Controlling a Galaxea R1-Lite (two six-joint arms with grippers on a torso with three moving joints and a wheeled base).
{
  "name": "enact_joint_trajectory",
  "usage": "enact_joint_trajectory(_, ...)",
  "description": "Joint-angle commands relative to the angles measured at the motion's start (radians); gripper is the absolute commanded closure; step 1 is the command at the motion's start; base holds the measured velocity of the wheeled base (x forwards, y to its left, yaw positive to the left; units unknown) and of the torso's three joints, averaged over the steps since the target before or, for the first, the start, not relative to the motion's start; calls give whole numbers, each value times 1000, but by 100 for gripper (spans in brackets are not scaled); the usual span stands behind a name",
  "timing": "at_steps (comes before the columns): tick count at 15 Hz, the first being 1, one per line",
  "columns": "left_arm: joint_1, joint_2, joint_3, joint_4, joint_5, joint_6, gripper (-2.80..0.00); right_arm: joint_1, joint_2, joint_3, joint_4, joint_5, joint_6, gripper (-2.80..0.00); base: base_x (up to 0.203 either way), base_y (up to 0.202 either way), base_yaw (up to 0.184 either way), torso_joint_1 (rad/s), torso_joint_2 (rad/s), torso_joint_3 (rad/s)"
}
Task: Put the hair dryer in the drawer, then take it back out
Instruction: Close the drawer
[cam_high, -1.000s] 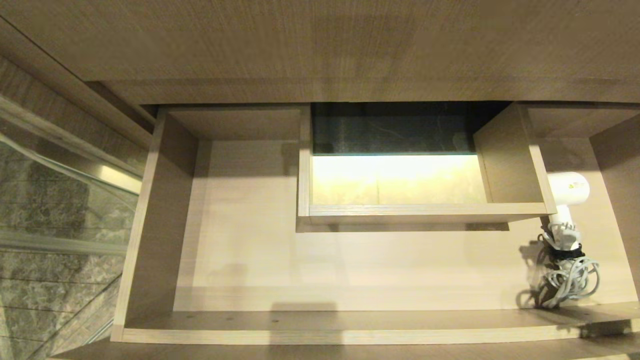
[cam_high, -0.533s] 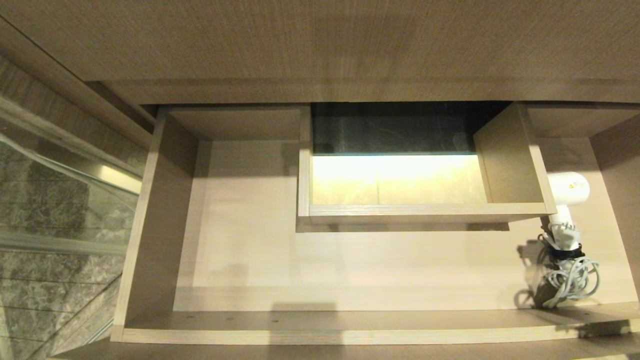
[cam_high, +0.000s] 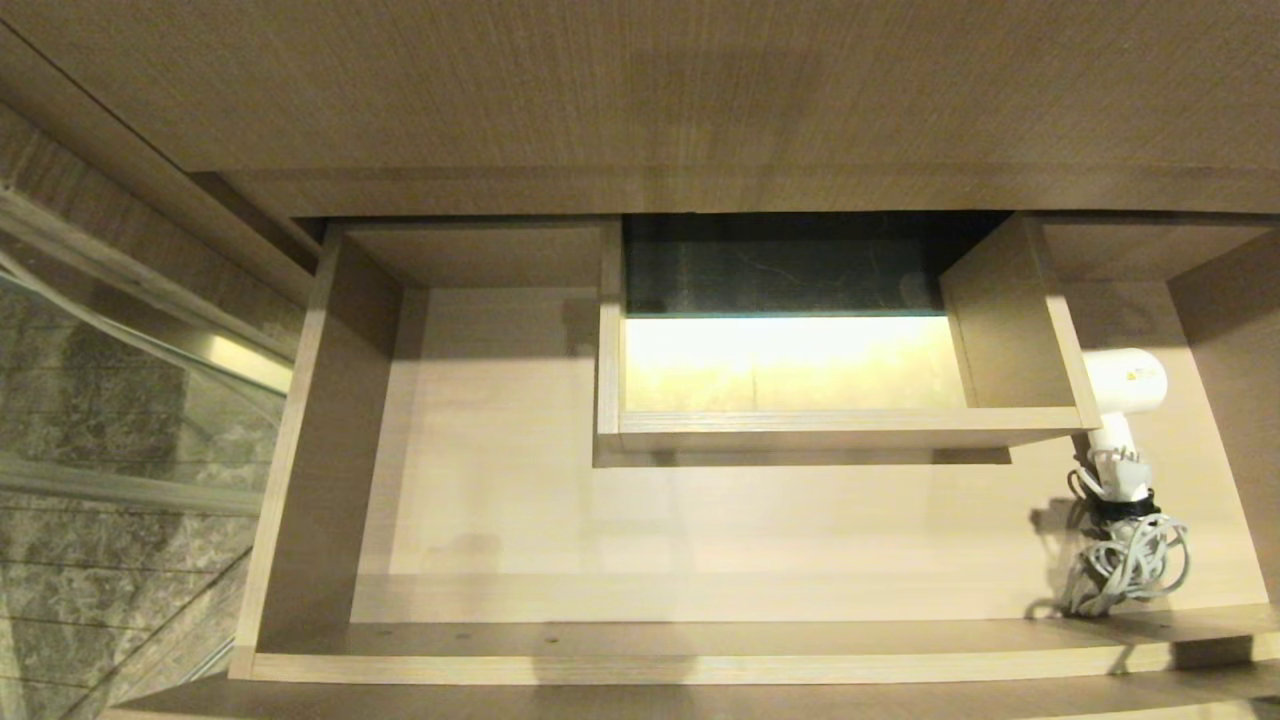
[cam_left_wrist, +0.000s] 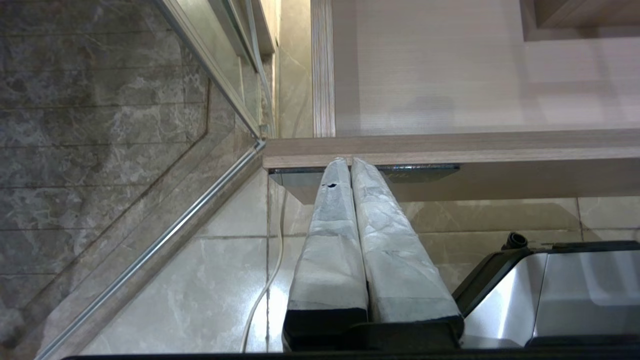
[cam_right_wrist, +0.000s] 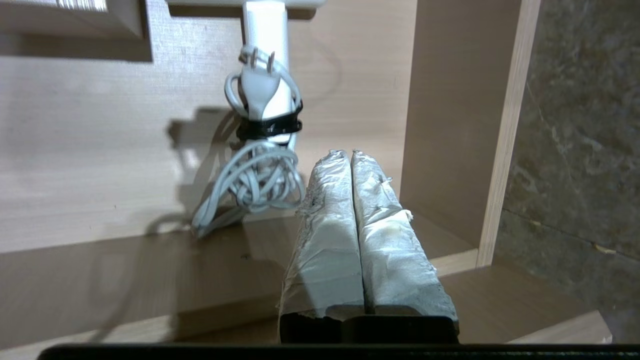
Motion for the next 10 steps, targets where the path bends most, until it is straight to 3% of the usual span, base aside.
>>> enact_joint_trajectory(1,0,0,2,0,0,0,0,1,-8,0,-1,0,-1,0,0,0,0,6,7,37)
enact_joint_trajectory(10,0,0,3,-4,2,-10,0,9,-13,16,2,0,-1,0,0,0,0,3,3,134)
